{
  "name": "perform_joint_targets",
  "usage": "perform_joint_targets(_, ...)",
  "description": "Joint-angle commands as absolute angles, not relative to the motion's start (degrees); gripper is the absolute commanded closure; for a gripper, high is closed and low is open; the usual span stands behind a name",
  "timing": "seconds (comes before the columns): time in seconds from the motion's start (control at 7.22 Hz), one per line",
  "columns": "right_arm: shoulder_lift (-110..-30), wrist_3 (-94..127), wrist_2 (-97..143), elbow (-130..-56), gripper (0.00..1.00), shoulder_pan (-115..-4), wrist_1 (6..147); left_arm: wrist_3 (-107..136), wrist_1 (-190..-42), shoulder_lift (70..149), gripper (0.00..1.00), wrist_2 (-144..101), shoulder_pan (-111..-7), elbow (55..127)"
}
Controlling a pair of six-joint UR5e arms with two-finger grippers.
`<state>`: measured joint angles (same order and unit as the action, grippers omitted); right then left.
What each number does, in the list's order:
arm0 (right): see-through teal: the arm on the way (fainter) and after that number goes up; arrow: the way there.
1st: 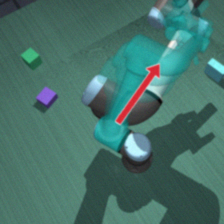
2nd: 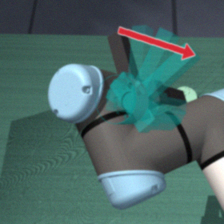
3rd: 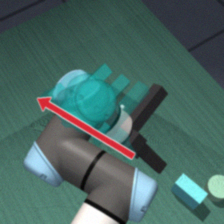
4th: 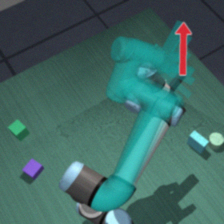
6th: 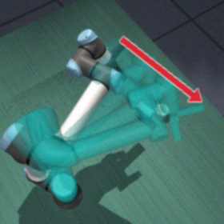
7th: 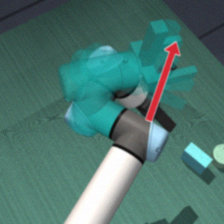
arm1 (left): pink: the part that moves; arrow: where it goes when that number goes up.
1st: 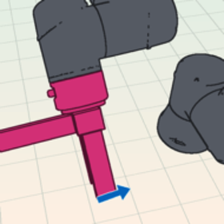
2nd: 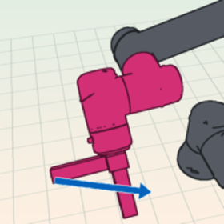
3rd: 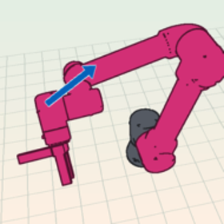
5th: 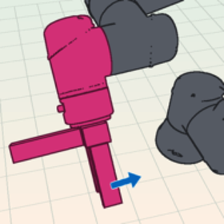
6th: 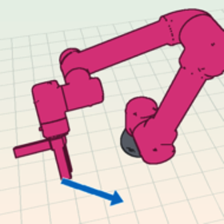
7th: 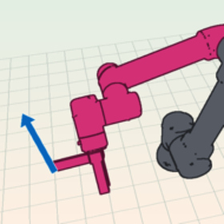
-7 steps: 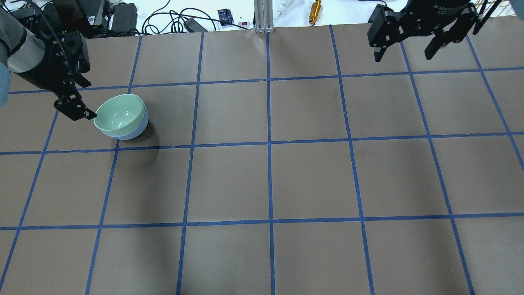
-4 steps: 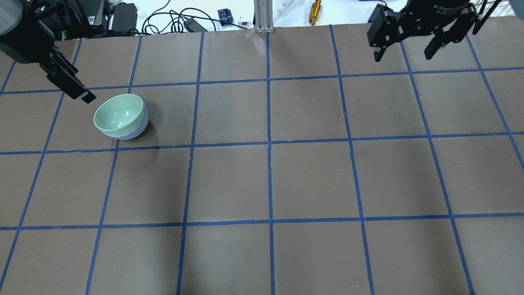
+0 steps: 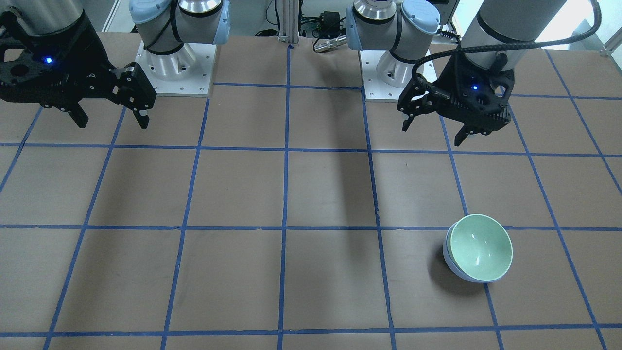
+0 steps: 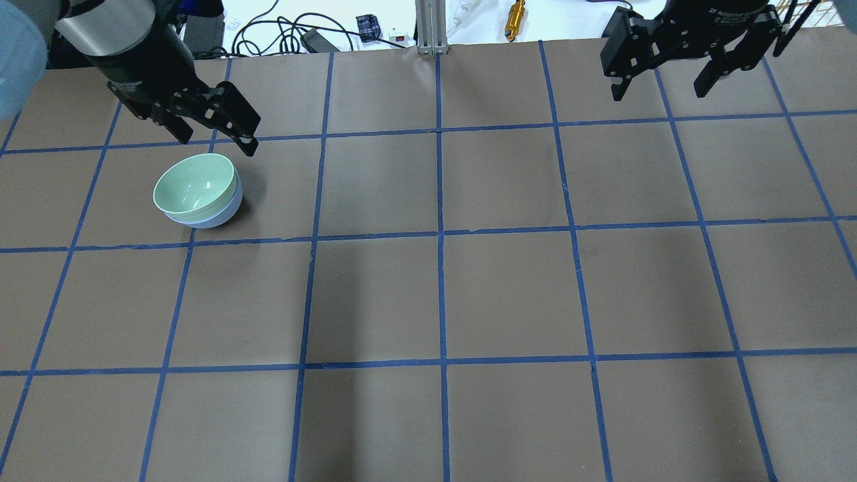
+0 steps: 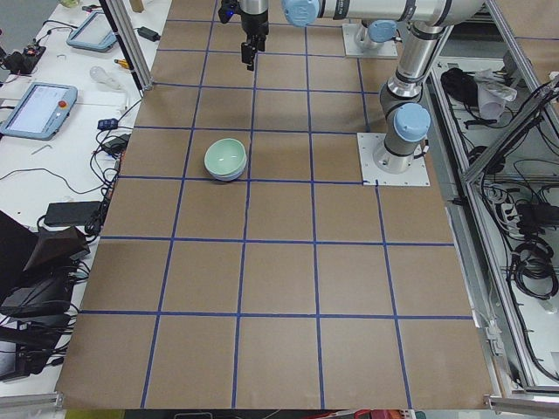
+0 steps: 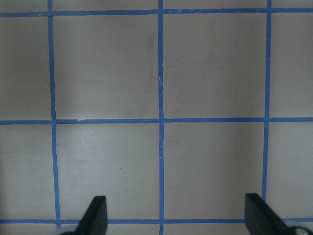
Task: Stack green bowl on blue bowl
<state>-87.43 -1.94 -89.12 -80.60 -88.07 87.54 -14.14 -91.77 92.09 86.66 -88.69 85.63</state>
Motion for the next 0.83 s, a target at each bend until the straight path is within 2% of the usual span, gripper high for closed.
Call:
perform_joint_targets(0.0, -87.4, -1.9, -89.1, -80.6, 0.00, -88.1, 87.5, -5.0, -92.0, 91.3, 0.00, 87.4, -92.4, 85.7)
perform_joint_targets(0.69, -87.5, -1.9, -89.1, -80.6, 0.00, -88.1, 87.5, -0.5, -91.7, 91.2, 0.00, 88.8, -92.3, 85.8)
